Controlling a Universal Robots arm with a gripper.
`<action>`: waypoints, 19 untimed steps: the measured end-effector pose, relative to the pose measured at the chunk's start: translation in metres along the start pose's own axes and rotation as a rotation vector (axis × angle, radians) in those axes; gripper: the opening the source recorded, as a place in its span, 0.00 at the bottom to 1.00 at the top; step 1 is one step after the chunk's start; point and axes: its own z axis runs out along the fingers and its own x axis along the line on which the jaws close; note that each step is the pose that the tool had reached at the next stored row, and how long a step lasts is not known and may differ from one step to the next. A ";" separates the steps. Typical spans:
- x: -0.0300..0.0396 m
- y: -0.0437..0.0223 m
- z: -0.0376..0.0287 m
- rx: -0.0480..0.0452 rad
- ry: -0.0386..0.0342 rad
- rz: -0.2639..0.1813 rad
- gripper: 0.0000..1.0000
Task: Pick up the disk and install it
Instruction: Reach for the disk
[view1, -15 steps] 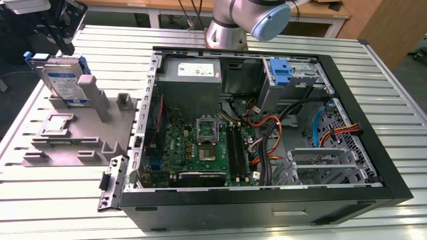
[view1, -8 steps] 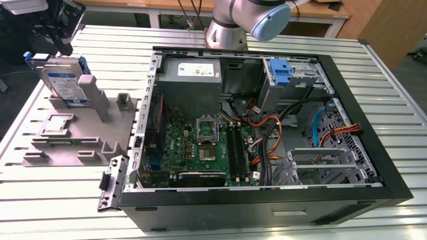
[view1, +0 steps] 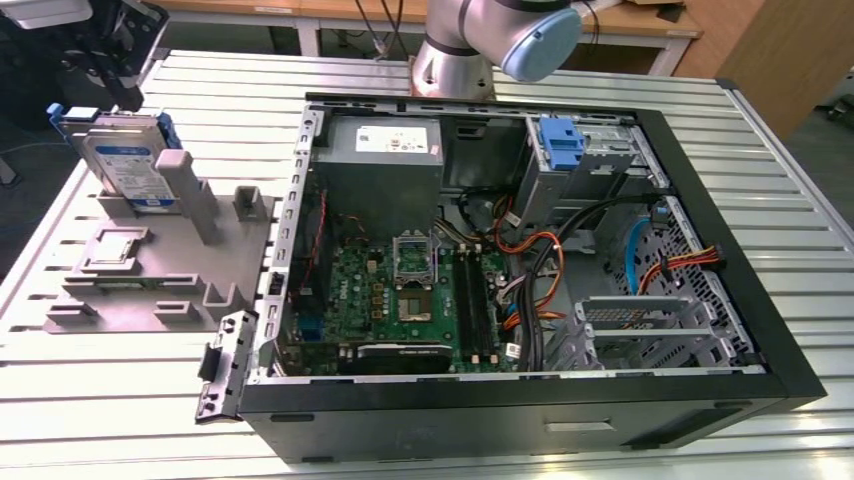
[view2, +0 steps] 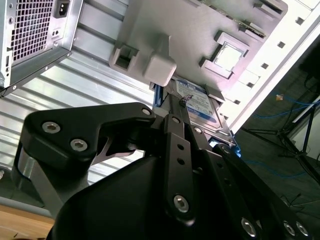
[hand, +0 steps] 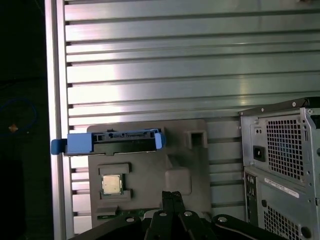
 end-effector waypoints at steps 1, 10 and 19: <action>0.0009 -0.0001 0.0000 0.0000 0.0001 0.000 0.10; 0.0063 -0.0005 0.0001 0.0000 0.0000 0.000 0.10; 0.0071 -0.0006 0.0002 0.0000 0.0000 0.000 0.10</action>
